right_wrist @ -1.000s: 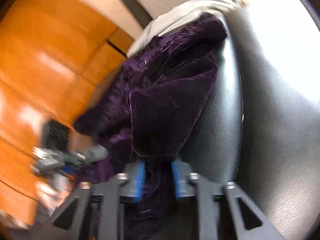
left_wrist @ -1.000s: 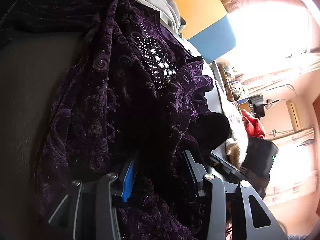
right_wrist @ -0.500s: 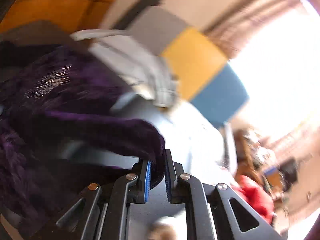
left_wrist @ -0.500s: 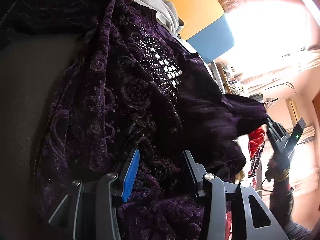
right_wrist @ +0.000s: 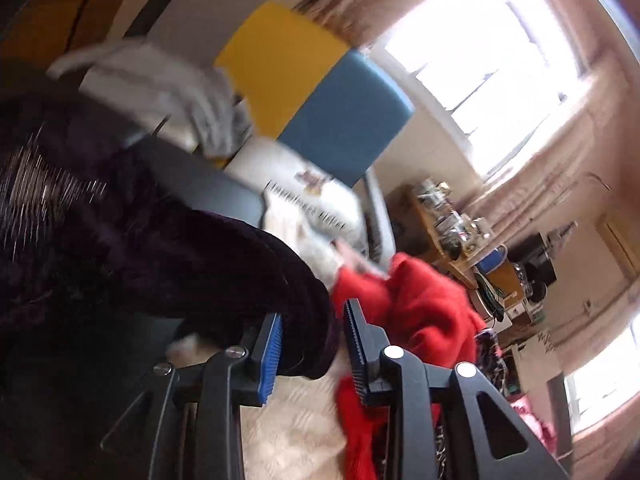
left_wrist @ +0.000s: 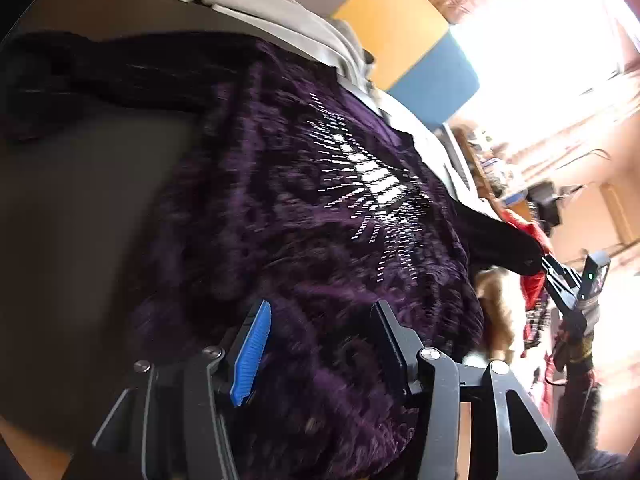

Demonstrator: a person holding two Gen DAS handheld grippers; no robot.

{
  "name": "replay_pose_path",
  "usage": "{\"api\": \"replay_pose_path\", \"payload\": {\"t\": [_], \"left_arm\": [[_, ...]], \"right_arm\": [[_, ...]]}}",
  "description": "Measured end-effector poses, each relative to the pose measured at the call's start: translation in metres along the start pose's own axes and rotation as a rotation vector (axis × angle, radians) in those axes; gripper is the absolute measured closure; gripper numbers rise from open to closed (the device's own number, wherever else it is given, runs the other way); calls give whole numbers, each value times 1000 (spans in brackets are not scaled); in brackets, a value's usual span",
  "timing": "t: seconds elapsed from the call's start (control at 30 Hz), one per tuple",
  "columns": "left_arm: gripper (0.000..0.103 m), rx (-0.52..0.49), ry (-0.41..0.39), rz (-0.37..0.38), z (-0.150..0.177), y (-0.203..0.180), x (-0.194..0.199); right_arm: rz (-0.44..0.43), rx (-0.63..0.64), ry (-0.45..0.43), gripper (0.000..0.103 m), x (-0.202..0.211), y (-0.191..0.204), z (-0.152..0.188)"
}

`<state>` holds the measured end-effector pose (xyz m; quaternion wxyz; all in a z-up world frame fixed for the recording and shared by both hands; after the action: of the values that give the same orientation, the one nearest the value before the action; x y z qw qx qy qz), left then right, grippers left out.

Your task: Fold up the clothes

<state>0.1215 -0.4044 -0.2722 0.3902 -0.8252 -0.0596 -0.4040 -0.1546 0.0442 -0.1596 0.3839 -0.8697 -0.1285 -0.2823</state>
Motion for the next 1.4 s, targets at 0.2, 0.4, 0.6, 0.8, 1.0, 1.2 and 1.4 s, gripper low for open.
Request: {"api": "replay_pose_path", "payload": {"t": [0.2,0.4,0.6,0.8,1.0,1.2,1.4], "left_arm": [[46,173,-143,-83,24,52,56],[44,340,-190,-161,57,110,77],[41,119,-187,-211,51,80,53],[32,-41,-181,-137,30,52,18],[23,28,-182,45,17,29,-5],[23,133,-75,308,40,12,6],[21,61,-36,242,79,6,41]], "right_arm": [[-103,-2,-117,73,43,50,29],[-616,-64,-177,72,102,158,44],[-807,20,-40,74,110,265,69],[-749,-39,47,73,75,242,86],[-747,-98,41,67,56,222,99],[-769,-80,23,45,37,212,93],[-804,-70,6,27,17,210,82]]}}
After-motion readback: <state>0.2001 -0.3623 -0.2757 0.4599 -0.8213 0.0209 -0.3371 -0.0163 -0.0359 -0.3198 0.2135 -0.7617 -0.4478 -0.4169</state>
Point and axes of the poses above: each gripper's, at about its wrist camera, not at the fingertips, and x roughly against the way its jaws point, y to its left, z to its underside, the point moved 7 cm from there along -x, roughly the way its jaws point, and after that the axes turned 3 degrees about -x, right-handed, at the moved point
